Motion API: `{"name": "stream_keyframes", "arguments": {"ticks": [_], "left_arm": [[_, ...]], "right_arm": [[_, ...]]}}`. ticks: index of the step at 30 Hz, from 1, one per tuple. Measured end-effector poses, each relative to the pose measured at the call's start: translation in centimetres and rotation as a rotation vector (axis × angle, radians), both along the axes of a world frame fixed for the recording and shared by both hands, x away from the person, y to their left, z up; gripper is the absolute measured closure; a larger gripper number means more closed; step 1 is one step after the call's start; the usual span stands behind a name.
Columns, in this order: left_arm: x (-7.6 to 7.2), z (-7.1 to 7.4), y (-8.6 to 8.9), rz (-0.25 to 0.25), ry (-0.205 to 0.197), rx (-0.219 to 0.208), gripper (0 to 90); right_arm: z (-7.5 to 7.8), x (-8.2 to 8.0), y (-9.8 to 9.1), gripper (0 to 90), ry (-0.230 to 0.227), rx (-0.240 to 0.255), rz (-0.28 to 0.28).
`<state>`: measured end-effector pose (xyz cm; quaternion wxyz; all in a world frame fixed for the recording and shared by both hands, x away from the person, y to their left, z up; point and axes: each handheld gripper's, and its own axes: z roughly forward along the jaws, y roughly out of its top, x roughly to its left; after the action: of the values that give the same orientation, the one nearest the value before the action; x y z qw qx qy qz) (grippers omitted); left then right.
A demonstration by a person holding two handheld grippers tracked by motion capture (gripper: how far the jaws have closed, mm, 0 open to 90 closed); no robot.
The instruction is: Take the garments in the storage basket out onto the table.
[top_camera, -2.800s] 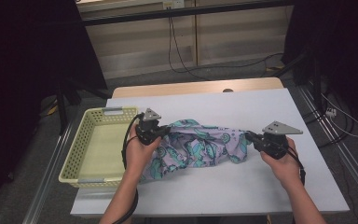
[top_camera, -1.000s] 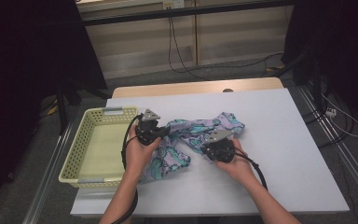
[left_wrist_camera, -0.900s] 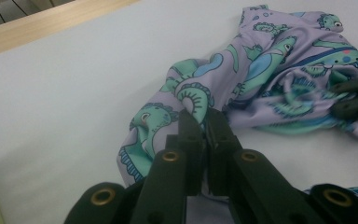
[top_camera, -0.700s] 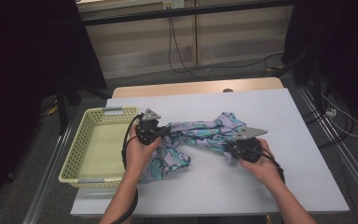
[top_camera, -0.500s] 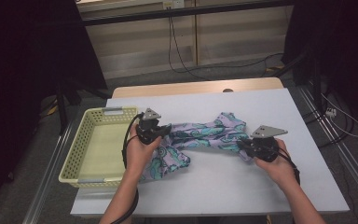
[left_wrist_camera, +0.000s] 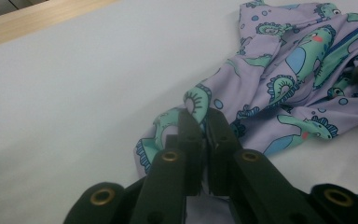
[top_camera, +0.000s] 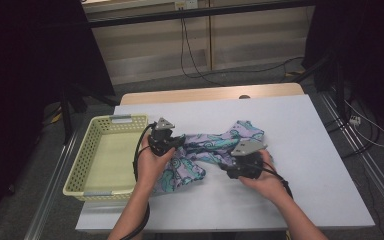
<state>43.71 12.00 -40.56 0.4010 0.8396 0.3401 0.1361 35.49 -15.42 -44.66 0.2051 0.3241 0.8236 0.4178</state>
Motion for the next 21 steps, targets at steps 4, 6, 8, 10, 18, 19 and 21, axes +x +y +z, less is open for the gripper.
{"name": "stream_keyframes", "arguments": {"ticks": [4, 6, 8, 10, 18, 19, 21], "left_arm": [[0.0, 0.0, 0.0, 0.000, -0.003, -0.005, 86.5], [-0.1, 0.0, 0.1, 0.000, -0.002, -0.006, 86.5], [0.0, 0.0, 0.1, 0.004, -0.004, -0.005, 86.5], [0.0, 0.0, 0.1, 0.006, -0.007, -0.005, 86.5], [-0.1, 0.3, 0.3, 0.003, -0.006, -0.014, 86.5], [-0.1, 0.3, 0.2, 0.002, -0.006, -0.016, 86.5], [-0.1, 0.2, -0.1, -0.005, -0.007, -0.026, 86.4]], "right_arm": [[-1.4, 0.5, 1.9, 64.7, 0.046, -0.095, 0.001], [-1.9, 0.8, 1.7, 76.5, 0.077, -0.113, -0.020], [-2.0, 1.0, 1.0, 86.5, 0.096, -0.090, -0.033], [-1.8, 1.0, 0.3, 89.2, 0.100, -0.090, -0.040], [0.0, -0.9, -5.1, 89.5, 0.075, -0.049, -0.080], [0.3, -1.1, -6.1, 89.5, 0.066, -0.040, -0.087], [0.8, -1.5, -8.0, 89.5, 0.046, -0.013, -0.130]]}}
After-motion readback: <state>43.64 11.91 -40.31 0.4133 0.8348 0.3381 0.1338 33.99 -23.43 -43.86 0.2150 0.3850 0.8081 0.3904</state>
